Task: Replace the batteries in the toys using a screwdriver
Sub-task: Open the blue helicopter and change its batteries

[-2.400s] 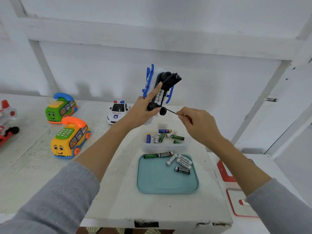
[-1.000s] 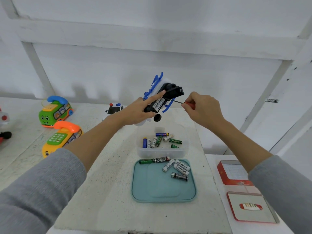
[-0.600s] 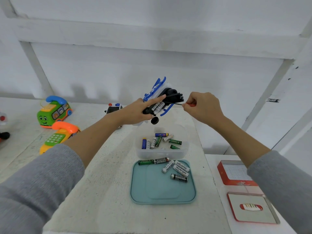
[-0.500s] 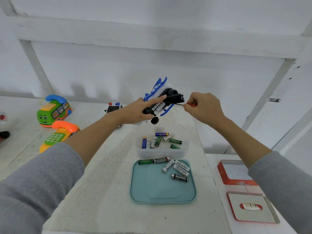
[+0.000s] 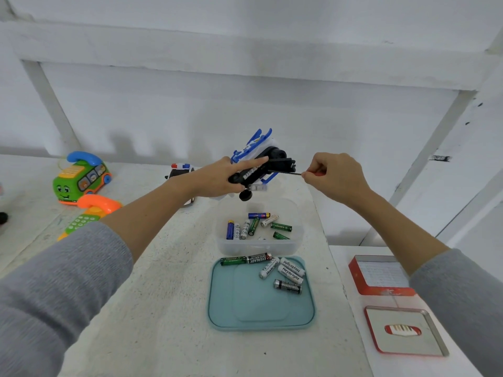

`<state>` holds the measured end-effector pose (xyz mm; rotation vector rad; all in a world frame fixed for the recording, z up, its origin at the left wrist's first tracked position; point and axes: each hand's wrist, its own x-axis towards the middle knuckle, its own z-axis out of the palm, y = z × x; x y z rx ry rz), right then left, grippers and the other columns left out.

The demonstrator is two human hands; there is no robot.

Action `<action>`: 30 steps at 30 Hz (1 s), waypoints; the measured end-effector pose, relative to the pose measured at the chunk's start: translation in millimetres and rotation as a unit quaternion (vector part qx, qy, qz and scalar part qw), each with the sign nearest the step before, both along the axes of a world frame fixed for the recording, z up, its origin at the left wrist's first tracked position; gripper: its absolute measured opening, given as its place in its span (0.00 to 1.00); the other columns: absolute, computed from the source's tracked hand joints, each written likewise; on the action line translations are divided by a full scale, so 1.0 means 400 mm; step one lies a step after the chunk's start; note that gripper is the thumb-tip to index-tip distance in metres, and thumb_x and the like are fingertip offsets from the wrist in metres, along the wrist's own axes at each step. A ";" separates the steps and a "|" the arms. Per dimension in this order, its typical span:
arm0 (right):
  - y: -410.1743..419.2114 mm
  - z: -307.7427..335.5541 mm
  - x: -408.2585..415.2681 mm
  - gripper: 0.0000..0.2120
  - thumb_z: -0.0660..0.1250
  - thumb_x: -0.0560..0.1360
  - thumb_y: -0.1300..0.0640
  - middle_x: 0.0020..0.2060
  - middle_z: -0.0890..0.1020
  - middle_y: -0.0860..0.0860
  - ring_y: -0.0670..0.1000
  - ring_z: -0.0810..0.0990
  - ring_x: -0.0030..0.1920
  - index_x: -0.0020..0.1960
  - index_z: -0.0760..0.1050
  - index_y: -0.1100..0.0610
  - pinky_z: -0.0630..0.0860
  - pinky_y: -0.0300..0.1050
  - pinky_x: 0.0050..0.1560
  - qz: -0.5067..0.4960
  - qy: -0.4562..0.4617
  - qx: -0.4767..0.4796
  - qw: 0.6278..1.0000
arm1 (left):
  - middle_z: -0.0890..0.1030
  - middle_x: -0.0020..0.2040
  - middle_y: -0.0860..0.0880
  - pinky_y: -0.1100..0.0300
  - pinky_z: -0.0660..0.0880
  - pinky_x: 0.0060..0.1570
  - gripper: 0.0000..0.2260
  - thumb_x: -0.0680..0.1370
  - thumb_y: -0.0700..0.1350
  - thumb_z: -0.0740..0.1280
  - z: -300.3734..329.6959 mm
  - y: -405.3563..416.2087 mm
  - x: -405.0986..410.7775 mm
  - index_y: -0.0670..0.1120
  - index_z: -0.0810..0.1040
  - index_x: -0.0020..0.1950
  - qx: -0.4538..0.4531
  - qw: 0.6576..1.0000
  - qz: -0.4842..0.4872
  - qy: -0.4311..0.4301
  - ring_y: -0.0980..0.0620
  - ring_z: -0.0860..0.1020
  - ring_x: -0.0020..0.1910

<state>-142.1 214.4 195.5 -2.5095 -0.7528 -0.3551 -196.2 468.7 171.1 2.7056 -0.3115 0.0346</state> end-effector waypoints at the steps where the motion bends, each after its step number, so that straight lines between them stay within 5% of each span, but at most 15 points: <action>1: 0.000 -0.006 -0.004 0.06 0.67 0.71 0.55 0.30 0.77 0.46 0.51 0.76 0.36 0.37 0.75 0.55 0.67 0.41 0.37 -0.001 -0.006 0.008 1.000 | 0.66 0.43 0.49 0.64 0.66 0.42 0.32 0.80 0.44 0.63 0.000 0.001 0.002 0.71 0.47 0.70 -0.007 1.000 0.003 0.000 0.50 0.68 0.40; 6: 0.019 -0.029 -0.020 0.07 0.65 0.74 0.55 0.32 0.79 0.49 0.52 0.77 0.35 0.42 0.75 0.58 0.72 0.45 0.38 -0.001 -0.042 0.048 0.998 | 0.71 0.42 0.38 0.60 0.67 0.40 0.33 0.79 0.41 0.63 0.009 0.002 0.012 0.71 0.51 0.72 -0.092 0.996 -0.004 0.009 0.49 0.68 0.35; 9: 0.032 -0.033 -0.024 0.07 0.65 0.75 0.55 0.30 0.76 0.46 0.51 0.75 0.34 0.42 0.74 0.59 0.70 0.44 0.37 0.004 -0.053 0.075 0.996 | 0.75 0.52 0.34 0.60 0.68 0.40 0.33 0.80 0.40 0.61 0.023 -0.011 -0.004 0.75 0.52 0.68 -0.152 0.988 0.005 0.015 0.48 0.67 0.37; 19: 0.049 -0.021 -0.023 0.06 0.65 0.75 0.56 0.28 0.74 0.45 0.50 0.74 0.33 0.42 0.73 0.58 0.68 0.42 0.35 0.026 -0.052 0.092 0.994 | 0.73 0.57 0.56 0.62 0.69 0.46 0.32 0.81 0.41 0.59 0.030 -0.020 -0.031 0.77 0.51 0.66 -0.230 0.972 0.016 0.048 0.53 0.69 0.41; 25: 0.049 -0.026 -0.019 0.06 0.65 0.74 0.57 0.28 0.75 0.47 0.51 0.73 0.32 0.40 0.72 0.57 0.68 0.42 0.35 0.034 -0.034 0.108 0.993 | 0.71 0.62 0.51 0.66 0.69 0.43 0.32 0.82 0.39 0.59 0.032 -0.028 -0.035 0.75 0.50 0.66 -0.231 0.972 0.008 0.046 0.55 0.68 0.40; 30: 0.037 -0.022 -0.012 0.07 0.66 0.73 0.57 0.31 0.78 0.53 0.51 0.72 0.32 0.38 0.72 0.57 0.67 0.40 0.34 0.029 -0.013 0.112 0.993 | 0.74 0.58 0.37 0.64 0.68 0.41 0.34 0.80 0.38 0.60 0.034 -0.021 -0.026 0.76 0.52 0.66 -0.198 0.980 -0.010 0.027 0.48 0.68 0.40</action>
